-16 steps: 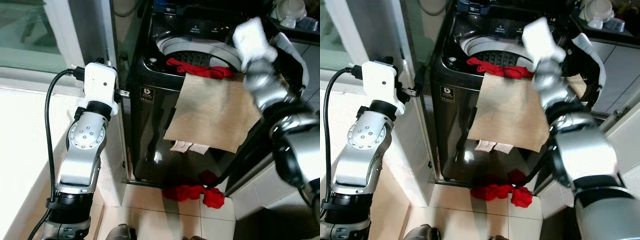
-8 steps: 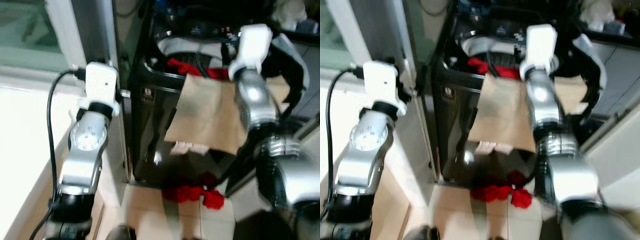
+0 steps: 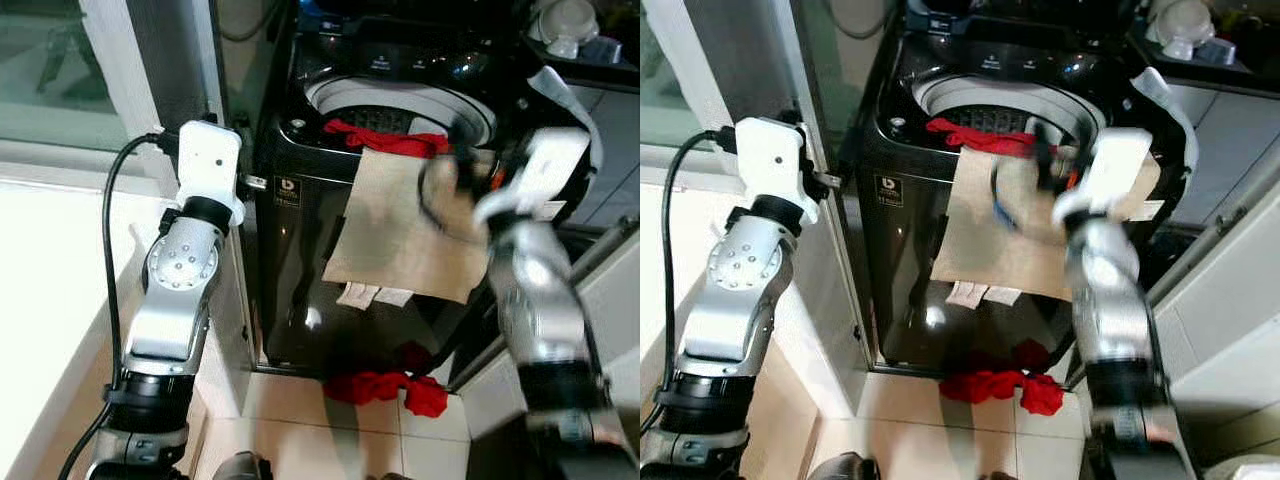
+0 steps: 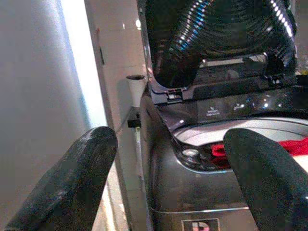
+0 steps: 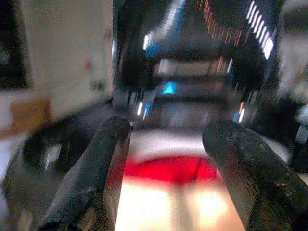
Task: Clothes washing
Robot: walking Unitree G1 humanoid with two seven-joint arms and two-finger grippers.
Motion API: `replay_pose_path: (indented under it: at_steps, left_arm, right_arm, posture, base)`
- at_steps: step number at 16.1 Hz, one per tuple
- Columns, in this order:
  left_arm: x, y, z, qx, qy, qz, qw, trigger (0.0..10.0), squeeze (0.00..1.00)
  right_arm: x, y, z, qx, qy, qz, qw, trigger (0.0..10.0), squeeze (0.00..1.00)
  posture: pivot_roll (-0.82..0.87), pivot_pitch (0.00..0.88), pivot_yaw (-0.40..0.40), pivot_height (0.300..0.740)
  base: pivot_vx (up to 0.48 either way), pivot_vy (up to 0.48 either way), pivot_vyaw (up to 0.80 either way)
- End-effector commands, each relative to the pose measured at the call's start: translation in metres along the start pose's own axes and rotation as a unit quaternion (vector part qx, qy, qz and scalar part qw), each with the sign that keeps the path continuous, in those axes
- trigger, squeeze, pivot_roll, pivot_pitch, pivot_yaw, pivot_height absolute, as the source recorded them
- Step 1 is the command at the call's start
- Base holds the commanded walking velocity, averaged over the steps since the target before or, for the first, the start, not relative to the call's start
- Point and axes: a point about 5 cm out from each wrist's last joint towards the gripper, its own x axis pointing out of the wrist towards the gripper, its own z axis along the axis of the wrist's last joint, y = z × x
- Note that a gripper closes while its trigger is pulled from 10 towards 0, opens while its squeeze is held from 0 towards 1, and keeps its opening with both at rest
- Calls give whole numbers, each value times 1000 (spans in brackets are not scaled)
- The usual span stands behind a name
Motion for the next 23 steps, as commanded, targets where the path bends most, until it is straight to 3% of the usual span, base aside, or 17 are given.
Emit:
replay_pose_path:
  at_steps: [1, 4, 9, 15, 19, 21, 23]
  left_arm:
    - [6, -7, 5, -2, -13, -17, 1000, 10000, 0]
    - [7, -7, 6, -3, -14, -17, 1000, 10000, 0]
    - [6, 0, 8, 3, -21, 3, 1000, 10000, 0]
    - [3, 3, 9, 9, -21, 12, 1000, 10000, 0]
    - [0, 5, 9, 14, -17, 16, 1000, 10000, 0]
    - [-3, 8, 7, 18, -13, 22, 1000, 10000, 0]
    - [-3, 8, 7, 18, -12, 22, 1000, 10000, 0]
  right_arm:
    - [2, 5, -9, 16, 34, 22, 999, 10000, 349]
    - [4, 7, -21, 14, 63, 29, 997, 10000, 349]
    - [49, 30, -41, -15, 122, 52, 991, 10000, 353]
    - [67, 35, -47, -81, 178, 33, 980, 10000, 349]
    - [77, 23, -34, -193, 185, 10, 963, 10000, 357]
    - [90, 2, -6, -284, 149, -43, 946, 10000, 365]
    - [94, -5, 8, -309, 125, -70, 940, 10000, 365]
  posture:
    - [-29, 0, -25, 740]
    - [-25, 0, -26, 740]
    - [29, 0, -53, 740]
    - [75, 0, -76, 740]
    - [106, 0, -85, 740]
    - [116, 0, -92, 740]
    - [112, 0, -91, 740]
  base:
    - [0, 0, 0]
    - [0, 0, 0]
    - [0, 0, 0]
    - [0, 0, 0]
    - [0, 0, 0]
    - [0, 0, 0]
    - [0, 0, 0]
